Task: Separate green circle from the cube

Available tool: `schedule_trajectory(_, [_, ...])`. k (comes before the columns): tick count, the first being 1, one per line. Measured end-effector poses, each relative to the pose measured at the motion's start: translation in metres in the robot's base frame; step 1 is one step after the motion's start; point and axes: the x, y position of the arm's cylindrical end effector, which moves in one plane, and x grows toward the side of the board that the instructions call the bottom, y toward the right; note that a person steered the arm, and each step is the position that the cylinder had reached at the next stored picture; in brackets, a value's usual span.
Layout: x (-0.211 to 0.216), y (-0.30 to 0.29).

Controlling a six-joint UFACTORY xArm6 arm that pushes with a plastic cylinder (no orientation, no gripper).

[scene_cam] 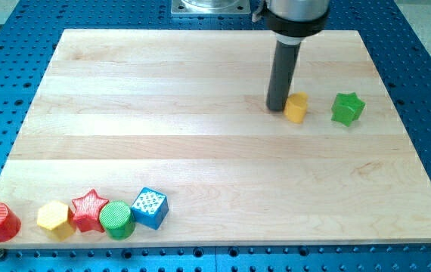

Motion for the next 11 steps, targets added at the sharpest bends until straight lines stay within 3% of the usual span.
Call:
schedule_trajectory(1, [0.000, 0.001])
schedule_trajectory(2, [0.064, -0.115])
schedule_trajectory(3, [0.171, -0.143])
schedule_trajectory(4, [0.220, -0.136])
schedule_trajectory(5, [0.221, -0.125])
schedule_trajectory(8, [0.221, -0.167])
schedule_trajectory(10, [0.221, -0.242])
schedule_trajectory(11, [0.221, -0.240])
